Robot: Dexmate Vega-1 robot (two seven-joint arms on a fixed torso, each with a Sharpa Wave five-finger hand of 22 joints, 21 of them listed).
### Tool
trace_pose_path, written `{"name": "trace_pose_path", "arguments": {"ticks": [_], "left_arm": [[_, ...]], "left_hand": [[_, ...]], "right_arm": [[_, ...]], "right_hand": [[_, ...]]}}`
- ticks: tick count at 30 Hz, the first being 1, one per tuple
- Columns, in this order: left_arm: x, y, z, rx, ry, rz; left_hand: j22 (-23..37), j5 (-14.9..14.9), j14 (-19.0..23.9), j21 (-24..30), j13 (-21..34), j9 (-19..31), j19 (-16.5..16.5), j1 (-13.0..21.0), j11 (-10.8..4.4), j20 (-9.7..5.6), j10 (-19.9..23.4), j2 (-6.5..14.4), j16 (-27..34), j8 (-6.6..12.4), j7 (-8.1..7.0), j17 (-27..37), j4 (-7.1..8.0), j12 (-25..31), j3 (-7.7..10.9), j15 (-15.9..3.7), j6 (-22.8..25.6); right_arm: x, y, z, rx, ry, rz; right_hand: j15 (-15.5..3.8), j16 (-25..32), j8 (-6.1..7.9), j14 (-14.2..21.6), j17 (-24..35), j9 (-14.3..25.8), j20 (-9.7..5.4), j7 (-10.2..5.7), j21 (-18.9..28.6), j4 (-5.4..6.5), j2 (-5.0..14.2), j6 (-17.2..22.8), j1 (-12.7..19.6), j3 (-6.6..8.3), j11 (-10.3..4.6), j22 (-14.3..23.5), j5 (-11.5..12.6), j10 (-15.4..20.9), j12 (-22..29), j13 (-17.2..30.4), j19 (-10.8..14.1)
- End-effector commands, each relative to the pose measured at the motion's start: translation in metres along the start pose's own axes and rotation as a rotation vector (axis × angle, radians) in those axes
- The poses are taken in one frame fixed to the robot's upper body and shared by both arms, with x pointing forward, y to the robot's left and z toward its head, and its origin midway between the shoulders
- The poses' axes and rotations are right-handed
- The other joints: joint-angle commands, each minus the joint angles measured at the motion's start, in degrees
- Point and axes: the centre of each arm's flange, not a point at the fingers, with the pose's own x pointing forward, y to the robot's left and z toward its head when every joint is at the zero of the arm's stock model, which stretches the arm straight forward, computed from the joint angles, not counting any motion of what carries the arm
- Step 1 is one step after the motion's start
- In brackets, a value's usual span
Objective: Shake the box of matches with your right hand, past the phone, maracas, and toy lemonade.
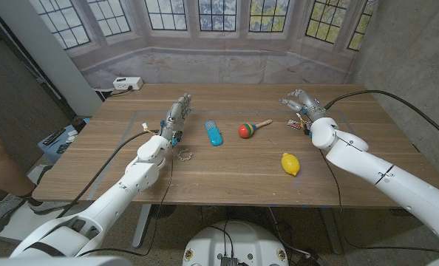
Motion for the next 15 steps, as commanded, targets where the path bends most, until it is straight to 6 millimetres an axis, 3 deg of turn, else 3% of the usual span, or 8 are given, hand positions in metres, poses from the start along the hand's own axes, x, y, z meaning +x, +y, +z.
{"name": "trace_pose_path", "arguments": {"ticks": [1, 15], "left_arm": [[0.0023, -0.0103, -0.0025, -0.01, 0.0, -0.024], [0.0043, -0.0162, -0.0067, -0.012, 0.018, -0.045]], "left_hand": [[0.28, -0.1, 0.44, 0.37, 0.28, 0.28, 0.34, 0.59, 0.43, -0.08, 0.18, 0.13, 0.12, 0.19, -0.12, 0.25, -0.05, 0.1, 0.32, 0.14, 0.57], [0.29, -0.18, 0.51, 0.29, 0.31, 0.31, 0.36, 0.45, 0.5, 0.07, 0.25, 0.08, 0.0, 0.46, 0.24, 0.28, -0.13, 0.01, 0.65, 0.36, 1.76]], "right_arm": [[-0.0015, -0.0087, 0.0045, -0.183, 0.049, -0.026], [0.0046, -0.0098, 0.0062, -0.338, 0.073, 0.032]], "right_hand": [[0.56, 0.3, 0.59, 0.35, 0.06, 0.15, 0.22, -0.06, 0.34, -0.36, -0.54, 1.39, 1.77, 0.5, 0.62, 0.14, 0.11, 0.56, 0.54, 0.09, 0.63], [0.29, 0.4, 0.88, 0.76, 0.02, 0.12, 0.01, -0.5, 0.47, -0.72, -2.17, 2.76, 4.36, 0.76, 0.88, 0.09, 0.56, 0.78, 0.65, 0.02, 1.54]]}}
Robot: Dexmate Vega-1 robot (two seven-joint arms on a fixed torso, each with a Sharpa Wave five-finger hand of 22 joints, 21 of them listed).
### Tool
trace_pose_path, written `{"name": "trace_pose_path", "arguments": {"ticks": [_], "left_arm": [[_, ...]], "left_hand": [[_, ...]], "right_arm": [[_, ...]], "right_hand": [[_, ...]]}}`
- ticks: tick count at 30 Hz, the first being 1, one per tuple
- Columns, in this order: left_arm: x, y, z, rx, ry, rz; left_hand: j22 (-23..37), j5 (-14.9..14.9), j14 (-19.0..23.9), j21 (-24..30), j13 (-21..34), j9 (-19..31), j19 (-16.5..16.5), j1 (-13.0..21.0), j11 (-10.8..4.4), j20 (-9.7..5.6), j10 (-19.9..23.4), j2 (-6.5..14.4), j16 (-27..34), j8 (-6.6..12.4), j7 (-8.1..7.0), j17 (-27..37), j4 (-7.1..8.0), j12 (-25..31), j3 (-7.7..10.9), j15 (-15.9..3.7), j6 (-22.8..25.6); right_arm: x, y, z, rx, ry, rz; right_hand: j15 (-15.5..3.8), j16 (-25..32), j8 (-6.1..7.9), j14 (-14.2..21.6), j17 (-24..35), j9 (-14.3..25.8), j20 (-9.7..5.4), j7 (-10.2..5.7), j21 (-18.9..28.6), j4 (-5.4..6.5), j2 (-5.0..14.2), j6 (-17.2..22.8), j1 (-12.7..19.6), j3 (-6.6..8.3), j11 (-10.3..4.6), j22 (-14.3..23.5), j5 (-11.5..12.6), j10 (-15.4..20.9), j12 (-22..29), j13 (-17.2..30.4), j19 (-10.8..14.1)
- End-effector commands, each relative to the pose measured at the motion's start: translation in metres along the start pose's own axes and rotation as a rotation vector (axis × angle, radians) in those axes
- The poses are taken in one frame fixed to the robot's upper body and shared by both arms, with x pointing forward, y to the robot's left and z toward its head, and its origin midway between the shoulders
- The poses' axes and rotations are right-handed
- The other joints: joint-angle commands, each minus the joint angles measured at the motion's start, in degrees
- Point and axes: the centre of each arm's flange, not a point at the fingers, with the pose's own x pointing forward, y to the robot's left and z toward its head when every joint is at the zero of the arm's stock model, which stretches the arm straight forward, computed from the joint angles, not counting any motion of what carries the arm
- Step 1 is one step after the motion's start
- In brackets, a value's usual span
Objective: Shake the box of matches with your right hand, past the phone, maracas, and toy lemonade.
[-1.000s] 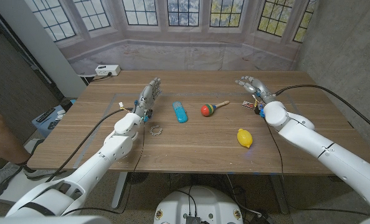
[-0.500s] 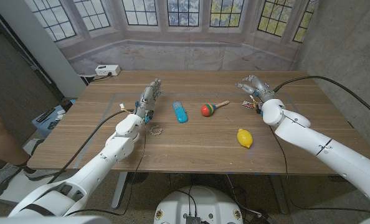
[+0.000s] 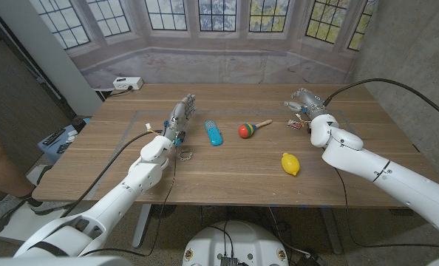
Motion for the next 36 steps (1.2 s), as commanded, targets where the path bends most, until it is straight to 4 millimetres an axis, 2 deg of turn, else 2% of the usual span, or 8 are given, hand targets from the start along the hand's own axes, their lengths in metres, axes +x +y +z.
{"name": "trace_pose_path", "arguments": {"ticks": [1, 6, 12, 20, 28, 36], "left_arm": [[0.003, -0.005, -0.003, 0.0, 0.015, -0.017], [0.003, -0.005, -0.003, -0.001, 0.013, -0.012], [0.001, -0.006, -0.005, -0.007, 0.016, -0.01], [0.0, -0.006, -0.005, -0.005, 0.021, -0.006], [-0.001, -0.01, -0.006, -0.003, 0.026, -0.007], [-0.001, -0.013, -0.007, 0.002, 0.034, -0.011]], "left_hand": [[0.3, -0.18, 0.51, 0.28, 0.32, 0.32, 0.37, 0.44, 0.3, 0.09, 0.05, 0.07, -0.01, 0.46, 0.14, 0.28, 0.11, 0.0, 0.44, 0.38, 0.88], [0.3, -0.2, 0.51, 0.27, 0.32, 0.33, 0.39, 0.39, 0.27, 0.05, 0.08, 0.05, -0.03, 0.46, 0.19, 0.29, 0.1, -0.01, 0.52, 0.37, 1.05], [0.3, -0.23, 0.42, 0.21, 0.34, 0.34, 0.32, 0.3, 0.37, 0.18, -0.11, 0.01, -0.11, 0.36, 0.15, 0.3, 0.07, -0.13, 0.65, 0.64, 1.09], [0.31, -0.25, 0.38, 0.19, 0.35, 0.36, 0.32, 0.23, 0.43, 0.21, -0.11, -0.02, -0.15, 0.27, 0.08, 0.31, 0.03, -0.17, 0.79, 0.67, 1.11], [0.31, -0.27, 0.41, 0.17, 0.37, 0.37, 0.35, 0.15, 0.43, 0.24, -0.02, -0.06, -0.16, 0.22, 0.02, 0.31, -0.01, -0.17, 0.93, 0.64, 1.2], [0.31, -0.28, 0.41, 0.16, 0.38, 0.38, 0.38, 0.08, 0.42, 0.26, -0.07, -0.09, -0.17, 0.14, 0.01, 0.31, -0.05, -0.21, 1.04, 0.68, 1.16]], "right_arm": [[0.005, -0.004, 0.001, -0.139, 0.025, 0.039], [0.009, -0.001, 0.001, -0.178, 0.034, 0.087], [0.016, 0.002, -0.002, -0.234, 0.038, 0.156], [0.017, 0.004, -0.01, -0.29, 0.055, 0.184], [0.019, 0.007, -0.019, -0.319, 0.061, 0.208], [0.023, 0.01, -0.028, -0.336, 0.071, 0.235]], "right_hand": [[0.02, 0.39, 0.46, 0.48, 0.18, 0.13, 0.09, -0.01, 0.23, -0.28, -0.43, 0.96, 1.29, 0.3, 0.24, 0.09, 0.64, 0.16, 0.21, 0.17, 0.63], [0.11, 0.34, 0.62, 0.41, 0.17, 0.13, 0.11, -0.32, 0.19, -0.32, -1.26, 1.6, 2.36, 0.38, 0.24, 0.09, 0.92, -0.09, 0.13, 0.15, 0.75], [0.53, 0.2, 0.32, 0.1, 0.17, 0.13, 0.15, 0.47, 0.1, -0.23, -2.9, 1.3, 3.61, 0.23, 1.15, 0.09, 1.15, -0.63, -0.03, 0.13, 0.84], [0.68, 0.13, 0.4, -0.14, 0.19, 0.15, 0.5, 0.61, -0.04, -0.05, -4.02, 1.92, 4.4, 0.09, 1.37, 0.11, 1.29, -0.93, -0.06, 0.12, 0.61], [0.73, 0.21, 0.36, 0.0, 0.2, 0.18, 0.76, 1.86, 0.01, 0.16, -5.11, 2.35, 4.97, -0.12, 1.17, 0.13, 1.43, -0.63, 0.12, 0.11, 0.8], [1.11, 0.22, 0.31, 0.01, 0.21, 0.23, 0.83, 3.03, 0.02, 0.25, -5.85, 2.69, 5.74, -0.12, 1.76, 0.15, 1.54, -0.04, 0.37, 0.1, 0.92]]}}
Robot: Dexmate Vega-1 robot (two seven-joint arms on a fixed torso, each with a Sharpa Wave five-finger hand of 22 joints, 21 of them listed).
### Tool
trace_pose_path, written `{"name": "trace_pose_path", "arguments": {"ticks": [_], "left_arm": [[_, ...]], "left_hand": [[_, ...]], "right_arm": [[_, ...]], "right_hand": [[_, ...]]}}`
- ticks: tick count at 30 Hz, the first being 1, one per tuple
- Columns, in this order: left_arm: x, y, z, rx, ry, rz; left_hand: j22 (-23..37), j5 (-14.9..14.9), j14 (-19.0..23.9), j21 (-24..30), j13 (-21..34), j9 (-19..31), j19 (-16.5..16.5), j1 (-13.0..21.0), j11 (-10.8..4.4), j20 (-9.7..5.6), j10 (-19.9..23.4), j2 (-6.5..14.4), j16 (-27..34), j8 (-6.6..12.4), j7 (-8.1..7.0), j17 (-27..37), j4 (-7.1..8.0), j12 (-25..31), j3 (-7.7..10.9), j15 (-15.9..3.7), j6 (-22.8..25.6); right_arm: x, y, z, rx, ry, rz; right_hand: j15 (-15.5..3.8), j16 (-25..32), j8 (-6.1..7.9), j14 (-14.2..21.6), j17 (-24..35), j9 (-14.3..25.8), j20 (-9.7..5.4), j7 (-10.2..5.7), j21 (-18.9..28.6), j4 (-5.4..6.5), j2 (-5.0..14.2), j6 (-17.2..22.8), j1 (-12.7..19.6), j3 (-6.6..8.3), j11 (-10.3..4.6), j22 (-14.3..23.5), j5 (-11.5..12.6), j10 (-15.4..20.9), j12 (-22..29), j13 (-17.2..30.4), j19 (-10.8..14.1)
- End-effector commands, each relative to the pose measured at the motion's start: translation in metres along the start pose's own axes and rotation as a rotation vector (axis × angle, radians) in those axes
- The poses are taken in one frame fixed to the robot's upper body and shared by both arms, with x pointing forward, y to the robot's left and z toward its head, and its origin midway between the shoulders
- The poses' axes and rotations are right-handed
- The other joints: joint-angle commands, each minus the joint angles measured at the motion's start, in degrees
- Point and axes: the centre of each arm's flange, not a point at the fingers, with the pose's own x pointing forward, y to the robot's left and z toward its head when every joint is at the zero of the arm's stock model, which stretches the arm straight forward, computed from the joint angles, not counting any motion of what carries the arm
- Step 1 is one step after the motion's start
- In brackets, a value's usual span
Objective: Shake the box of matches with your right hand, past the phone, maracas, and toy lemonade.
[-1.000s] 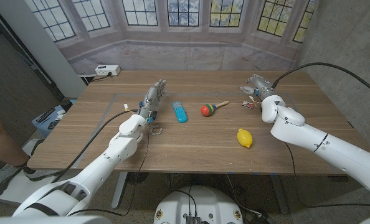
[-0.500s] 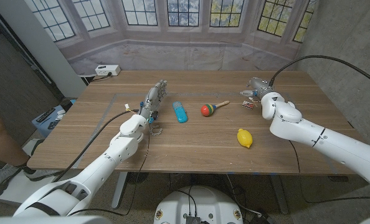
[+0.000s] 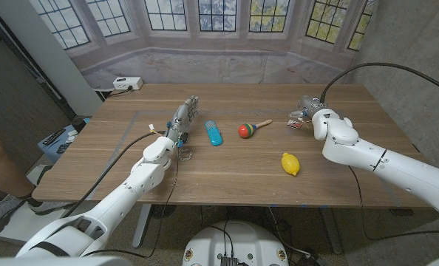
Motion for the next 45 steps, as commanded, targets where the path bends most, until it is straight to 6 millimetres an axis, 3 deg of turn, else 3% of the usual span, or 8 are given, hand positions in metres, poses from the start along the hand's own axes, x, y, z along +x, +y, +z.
{"name": "trace_pose_path", "arguments": {"ticks": [1, 14, 24, 45], "left_arm": [[-0.001, -0.004, -0.002, 0.008, 0.01, -0.002], [-0.001, -0.006, -0.001, 0.006, 0.009, 0.007], [-0.001, -0.007, -0.002, 0.004, 0.014, 0.007], [0.001, -0.007, -0.005, 0.0, 0.016, 0.006]], "left_hand": [[0.32, -0.06, 0.12, 0.17, 0.09, 0.1, 0.4, 0.07, 0.44, 0.27, -0.03, -0.1, -0.17, -0.16, 0.06, 0.31, -0.06, -0.2, 0.59, 0.37, 0.54], [0.32, -0.09, 0.1, 0.15, 0.11, 0.12, 0.45, -0.03, 0.48, 0.26, 0.05, -0.23, -0.2, -0.19, 0.07, 0.3, -0.2, -0.22, 0.77, 0.39, 0.7], [0.32, -0.11, 0.11, 0.14, 0.12, 0.13, 0.48, -0.13, 0.5, 0.26, 0.15, -0.31, -0.21, -0.21, 0.07, 0.3, -0.28, -0.21, 0.89, 0.36, 0.81], [0.32, -0.13, 0.21, 0.11, 0.15, 0.14, 0.52, -0.29, 0.58, 0.26, 0.25, -0.39, -0.2, -0.26, 0.11, 0.29, -0.45, -0.23, 1.14, 0.37, 0.97]], "right_arm": [[0.007, 0.009, -0.012, -0.041, 0.012, 0.05], [0.015, 0.017, -0.019, -0.062, 0.006, 0.055], [0.018, 0.022, -0.014, -0.072, -0.007, 0.051], [0.029, 0.022, -0.004, -0.106, -0.024, 0.046]], "right_hand": [[0.6, 0.24, 0.01, -0.05, 0.19, 0.25, 0.29, 0.68, 0.02, 0.09, -0.56, 0.61, 0.52, 0.06, 0.42, 0.15, 0.43, 0.53, 0.39, 0.09, 0.02], [0.63, 0.69, 0.35, 1.25, 0.22, 0.47, 0.04, 0.89, 0.28, 0.15, -1.37, 2.22, 2.43, 0.44, 1.0, 0.16, 0.45, 2.31, 0.97, 0.07, 0.97], [0.25, 0.8, 1.25, 2.1, 0.23, 0.59, -0.1, -1.15, 0.41, 0.13, -1.68, 5.55, 5.18, 1.35, 0.54, 0.18, -0.03, 3.29, 1.08, 0.04, 1.96], [-0.33, 0.93, 2.01, 3.25, 0.23, 0.6, -0.35, -3.09, 0.42, 0.19, -2.18, 9.11, 7.88, 2.15, 0.31, 0.19, -0.28, 4.22, 1.1, 0.01, 2.81]]}}
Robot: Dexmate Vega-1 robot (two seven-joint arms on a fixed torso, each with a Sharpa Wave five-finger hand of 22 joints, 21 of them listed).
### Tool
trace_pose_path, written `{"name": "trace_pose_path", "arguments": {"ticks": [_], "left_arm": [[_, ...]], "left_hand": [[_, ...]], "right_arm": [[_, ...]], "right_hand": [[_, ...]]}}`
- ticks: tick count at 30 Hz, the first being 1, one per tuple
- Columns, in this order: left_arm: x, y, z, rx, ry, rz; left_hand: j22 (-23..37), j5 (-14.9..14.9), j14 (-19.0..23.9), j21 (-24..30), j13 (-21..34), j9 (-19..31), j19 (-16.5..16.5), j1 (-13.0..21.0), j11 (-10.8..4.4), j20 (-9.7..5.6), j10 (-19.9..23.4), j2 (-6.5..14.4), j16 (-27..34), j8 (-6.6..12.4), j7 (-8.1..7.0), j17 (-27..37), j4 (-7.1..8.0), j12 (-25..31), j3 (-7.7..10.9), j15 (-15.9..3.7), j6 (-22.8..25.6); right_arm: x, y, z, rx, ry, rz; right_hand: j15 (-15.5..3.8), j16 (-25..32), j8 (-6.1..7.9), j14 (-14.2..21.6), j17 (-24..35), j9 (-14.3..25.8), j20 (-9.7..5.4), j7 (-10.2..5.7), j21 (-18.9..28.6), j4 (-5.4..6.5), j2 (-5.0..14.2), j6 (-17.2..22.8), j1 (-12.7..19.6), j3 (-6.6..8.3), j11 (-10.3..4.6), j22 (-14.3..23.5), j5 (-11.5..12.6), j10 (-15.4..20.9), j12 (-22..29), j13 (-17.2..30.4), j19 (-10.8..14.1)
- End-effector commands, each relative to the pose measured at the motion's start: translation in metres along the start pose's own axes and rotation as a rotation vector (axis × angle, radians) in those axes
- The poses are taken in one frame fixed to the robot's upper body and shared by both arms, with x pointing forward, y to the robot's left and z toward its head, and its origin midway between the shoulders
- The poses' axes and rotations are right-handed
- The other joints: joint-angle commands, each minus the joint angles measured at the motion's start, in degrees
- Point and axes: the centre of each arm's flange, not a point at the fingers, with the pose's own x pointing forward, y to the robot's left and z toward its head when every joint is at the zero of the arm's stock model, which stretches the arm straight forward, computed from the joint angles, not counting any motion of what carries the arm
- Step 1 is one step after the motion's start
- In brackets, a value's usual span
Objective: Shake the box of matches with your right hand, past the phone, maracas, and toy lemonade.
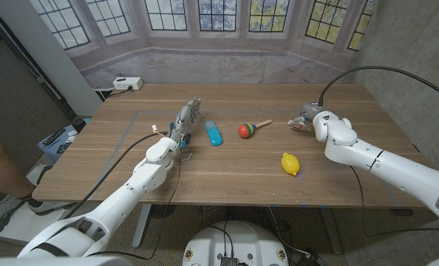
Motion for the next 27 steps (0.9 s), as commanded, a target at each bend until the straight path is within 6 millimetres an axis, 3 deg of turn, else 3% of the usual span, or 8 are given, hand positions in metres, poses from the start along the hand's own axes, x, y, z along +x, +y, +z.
{"name": "trace_pose_path", "arguments": {"ticks": [1, 27], "left_arm": [[0.0, 0.001, -0.001, -0.002, -0.001, 0.005], [0.004, -0.005, -0.001, 0.007, 0.008, -0.004]], "left_hand": [[0.33, -0.14, 0.22, 0.11, 0.17, 0.16, 0.32, -0.2, 0.56, 0.04, 0.28, -0.3, -0.2, -0.25, 0.07, 0.29, 0.02, 0.0, 0.36, 0.37, 0.36], [0.33, -0.17, 0.34, 0.08, 0.18, 0.18, 0.35, -0.36, 0.72, 0.11, 0.42, -0.38, -0.2, -0.27, 0.12, 0.28, -0.21, -0.01, 0.63, 0.41, 0.56]], "right_arm": [[0.006, 0.003, 0.004, -0.024, -0.01, 0.005], [0.008, 0.02, -0.008, -0.041, 0.003, -0.02]], "right_hand": [[-0.18, 0.25, 0.35, 0.65, 0.09, 0.05, -0.15, -0.15, 0.21, -0.12, -0.1, 1.04, 1.2, 0.42, 0.04, 0.19, -0.04, 0.64, 0.25, -0.01, 0.58], [-1.8, 0.6, 1.9, 3.33, 0.06, 0.04, -1.19, -3.53, 0.49, 0.18, -1.13, 8.27, 4.65, 1.2, -1.66, 0.22, -0.04, 3.69, 0.65, -0.07, 2.98]]}}
